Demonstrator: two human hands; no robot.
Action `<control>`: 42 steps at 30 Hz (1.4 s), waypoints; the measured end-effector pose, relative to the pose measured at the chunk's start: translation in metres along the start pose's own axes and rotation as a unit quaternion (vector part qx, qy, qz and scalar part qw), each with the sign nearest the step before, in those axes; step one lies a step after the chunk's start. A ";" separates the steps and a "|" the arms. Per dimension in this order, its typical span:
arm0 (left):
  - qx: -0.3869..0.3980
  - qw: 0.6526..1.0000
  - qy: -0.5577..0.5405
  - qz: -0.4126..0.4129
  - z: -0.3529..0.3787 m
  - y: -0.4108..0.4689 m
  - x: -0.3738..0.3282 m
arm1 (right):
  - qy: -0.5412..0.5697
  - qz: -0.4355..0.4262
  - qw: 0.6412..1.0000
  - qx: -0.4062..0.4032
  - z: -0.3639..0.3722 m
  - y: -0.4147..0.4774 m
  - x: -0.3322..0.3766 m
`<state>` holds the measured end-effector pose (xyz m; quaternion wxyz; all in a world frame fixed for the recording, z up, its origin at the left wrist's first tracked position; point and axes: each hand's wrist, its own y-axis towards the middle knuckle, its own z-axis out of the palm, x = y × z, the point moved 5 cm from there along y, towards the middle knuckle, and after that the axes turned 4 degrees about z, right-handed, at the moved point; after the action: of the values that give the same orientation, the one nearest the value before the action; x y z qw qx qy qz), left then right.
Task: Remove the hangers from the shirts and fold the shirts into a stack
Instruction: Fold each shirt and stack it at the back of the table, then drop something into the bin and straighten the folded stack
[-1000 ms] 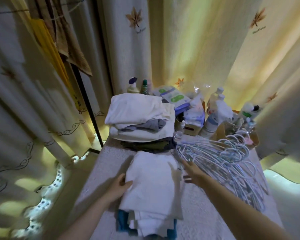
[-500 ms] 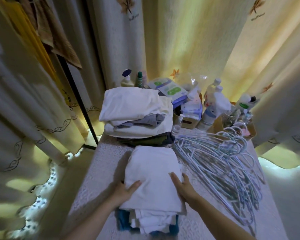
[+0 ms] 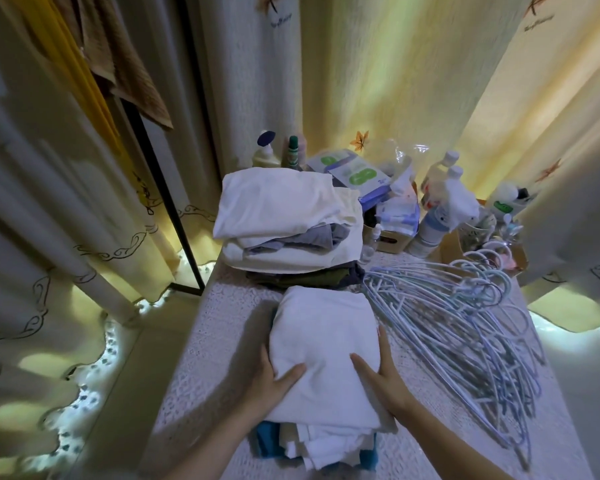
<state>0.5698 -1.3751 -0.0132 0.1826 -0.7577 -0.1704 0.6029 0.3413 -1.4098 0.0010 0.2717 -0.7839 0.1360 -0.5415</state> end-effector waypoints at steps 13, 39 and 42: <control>-0.329 0.928 -0.175 -0.002 -0.051 -0.185 0.044 | -0.138 -0.138 0.960 0.202 0.105 -0.058 0.060; -0.776 0.466 -0.381 -0.189 0.152 -0.851 0.358 | -0.433 -0.245 0.506 0.705 0.478 -0.637 -0.272; -0.771 0.470 -0.393 -0.172 0.124 -0.890 0.392 | -0.442 -0.241 0.513 0.695 0.517 -0.666 -0.292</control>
<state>0.4992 -0.4003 0.0566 -0.4620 -0.2308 -0.7472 0.4184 0.6548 -0.5739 0.0189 0.6142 -0.4856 -0.6153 -0.0917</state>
